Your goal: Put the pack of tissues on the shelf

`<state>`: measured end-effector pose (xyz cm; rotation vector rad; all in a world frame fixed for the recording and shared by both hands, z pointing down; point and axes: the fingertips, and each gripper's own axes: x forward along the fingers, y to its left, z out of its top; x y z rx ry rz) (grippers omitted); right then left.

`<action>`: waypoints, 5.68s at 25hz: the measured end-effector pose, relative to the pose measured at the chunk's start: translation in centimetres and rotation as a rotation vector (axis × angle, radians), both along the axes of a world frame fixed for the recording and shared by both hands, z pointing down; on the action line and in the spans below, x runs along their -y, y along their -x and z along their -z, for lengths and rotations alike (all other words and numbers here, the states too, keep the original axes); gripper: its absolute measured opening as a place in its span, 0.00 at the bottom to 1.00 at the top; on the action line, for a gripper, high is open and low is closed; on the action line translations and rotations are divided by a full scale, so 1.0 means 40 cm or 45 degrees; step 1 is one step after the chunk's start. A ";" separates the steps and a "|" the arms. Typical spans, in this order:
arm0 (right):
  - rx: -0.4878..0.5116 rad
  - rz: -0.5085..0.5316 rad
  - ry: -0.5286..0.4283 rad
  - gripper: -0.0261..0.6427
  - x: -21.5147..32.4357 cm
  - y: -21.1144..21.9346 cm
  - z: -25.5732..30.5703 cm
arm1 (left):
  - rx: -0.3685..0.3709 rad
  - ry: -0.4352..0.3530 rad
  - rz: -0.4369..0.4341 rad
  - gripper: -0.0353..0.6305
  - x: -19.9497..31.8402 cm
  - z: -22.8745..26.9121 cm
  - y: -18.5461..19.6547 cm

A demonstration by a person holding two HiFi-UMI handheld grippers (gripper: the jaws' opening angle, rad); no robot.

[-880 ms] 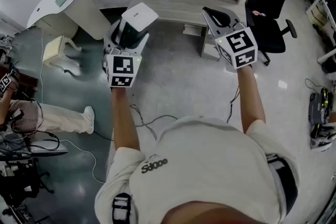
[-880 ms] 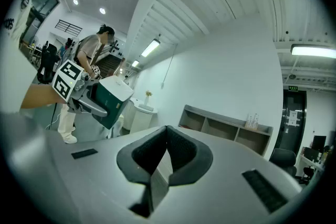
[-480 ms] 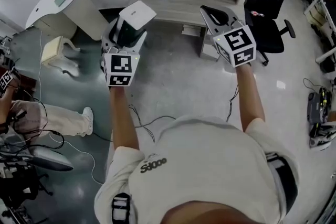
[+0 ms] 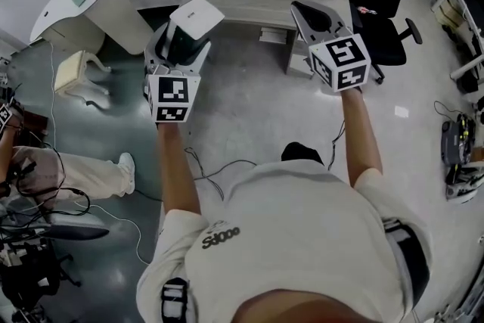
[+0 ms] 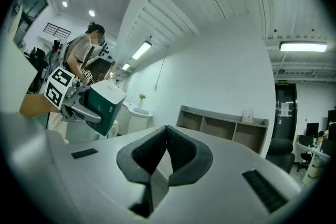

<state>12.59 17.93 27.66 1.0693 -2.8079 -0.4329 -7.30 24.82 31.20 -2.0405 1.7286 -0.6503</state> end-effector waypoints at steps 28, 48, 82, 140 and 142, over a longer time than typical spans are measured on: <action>0.081 0.145 0.118 0.04 0.633 0.237 -0.021 | 0.019 0.068 0.136 0.65 0.563 -0.032 0.214; 0.033 0.236 0.150 0.04 1.171 0.307 -0.034 | 0.042 0.151 0.199 0.65 1.092 -0.039 0.249; 0.025 0.070 0.237 0.04 1.663 0.583 -0.093 | 0.294 0.193 -0.093 0.65 1.811 -0.074 0.524; 0.043 -0.258 0.482 0.04 1.827 0.610 -0.287 | 0.458 0.306 -0.625 0.55 2.145 -0.240 0.443; 0.049 -0.269 0.477 0.04 1.834 0.606 -0.283 | 0.443 0.302 -0.609 0.55 2.168 -0.237 0.442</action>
